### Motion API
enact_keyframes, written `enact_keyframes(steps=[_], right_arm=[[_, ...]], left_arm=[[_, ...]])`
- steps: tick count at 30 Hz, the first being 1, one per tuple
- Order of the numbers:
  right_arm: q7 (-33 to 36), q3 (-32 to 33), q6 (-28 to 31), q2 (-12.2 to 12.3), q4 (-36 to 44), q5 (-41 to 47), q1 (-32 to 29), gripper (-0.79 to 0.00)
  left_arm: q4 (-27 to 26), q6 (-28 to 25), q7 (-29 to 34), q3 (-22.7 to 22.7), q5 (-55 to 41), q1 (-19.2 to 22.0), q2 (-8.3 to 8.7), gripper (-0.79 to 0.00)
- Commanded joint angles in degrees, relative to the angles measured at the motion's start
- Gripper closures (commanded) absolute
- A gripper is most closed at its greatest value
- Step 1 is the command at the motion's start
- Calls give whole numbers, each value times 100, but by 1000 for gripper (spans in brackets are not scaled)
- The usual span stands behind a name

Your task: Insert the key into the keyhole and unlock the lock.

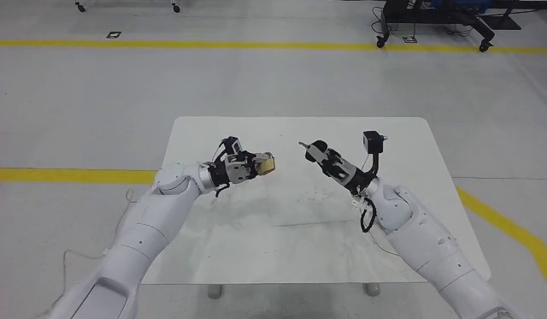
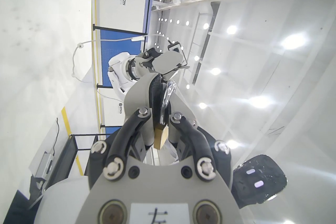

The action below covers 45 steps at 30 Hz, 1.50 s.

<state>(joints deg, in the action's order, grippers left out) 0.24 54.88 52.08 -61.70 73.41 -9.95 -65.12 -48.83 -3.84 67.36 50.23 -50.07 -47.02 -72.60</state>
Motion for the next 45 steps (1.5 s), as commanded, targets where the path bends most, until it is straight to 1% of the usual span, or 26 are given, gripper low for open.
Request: enact_keyframes(steps=[1, 3, 6, 11, 13, 15, 16, 25, 26, 27, 28, 31, 32, 34, 35, 38, 41, 43, 45], right_arm=[[61, -85, -6, -50, -97, 34, 90, 0], [117, -159, -85, -99, -141, 22, 185, 0], [74, -182, -21, -149, -170, 32, 222, 0], [-46, -20, 75, -157, -89, -82, 74, 0], [-92, 55, 109, -149, 28, -120, -59, 0], [21, 85, -66, -138, 177, -46, -195, 0], [108, 77, -106, -133, 229, -88, -199, 0], [108, 77, -106, -133, 229, -88, -199, 0], [122, 53, -131, -144, 332, 55, -238, 0], [166, 43, -156, -150, 428, 325, -276, 0], [280, 60, -219, -144, 487, 589, -300, 0], [613, 298, -607, -85, 570, 1412, -406, 0], [723, 387, -858, -62, 612, 1762, -484, 0], [1157, 597, -1405, 4, 758, 2422, -644, 0], [1381, 736, -1783, 45, 822, 2799, -764, 0], [1890, 1248, -2709, 183, 1174, 3226, -1088, 0], [2115, 1645, -3524, 284, 1648, 3253, -1436, 0], [2391, 1810, -3944, 332, 1961, 3306, -1634, 0], [2528, 1890, -4051, 351, 2117, 3344, -1726, 0]], left_arm=[[225, 130, 9, -196, -11, 158, -115, 0], [396, 314, 25, -340, -67, 296, -220, 0], [628, 529, -29, -463, -117, 539, -348, 0], [862, 685, -185, -546, -1, 938, -481, 0], [873, 695, -192, -545, -1, 955, -487, 0], [873, 695, -192, -545, -1, 955, -487, 0], [873, 695, -192, -545, -1, 955, -487, 0], [873, 695, -192, -545, -1, 955, -487, 0], [872, 702, -316, -555, 56, 911, -485, 0], [846, 752, -581, -575, 175, 863, -484, 0], [780, 878, -781, -591, 225, 828, -491, 0], [595, 1427, -1222, -618, 193, 777, -533, 0], [557, 1675, -1381, -633, 179, 792, -552, 0], [457, 1992, -1651, -659, 152, 848, -598, 0], [427, 2174, -1783, -666, 62, 873, -634, 0], [404, 2430, -2204, -718, -65, 1012, -752, 0], [424, 2339, -2419, -773, -193, 1123, -882, 0], [463, 2080, -2527, -778, -190, 1170, -941, 0], [463, 2080, -2527, -778, -190, 1170, -941, 0]])
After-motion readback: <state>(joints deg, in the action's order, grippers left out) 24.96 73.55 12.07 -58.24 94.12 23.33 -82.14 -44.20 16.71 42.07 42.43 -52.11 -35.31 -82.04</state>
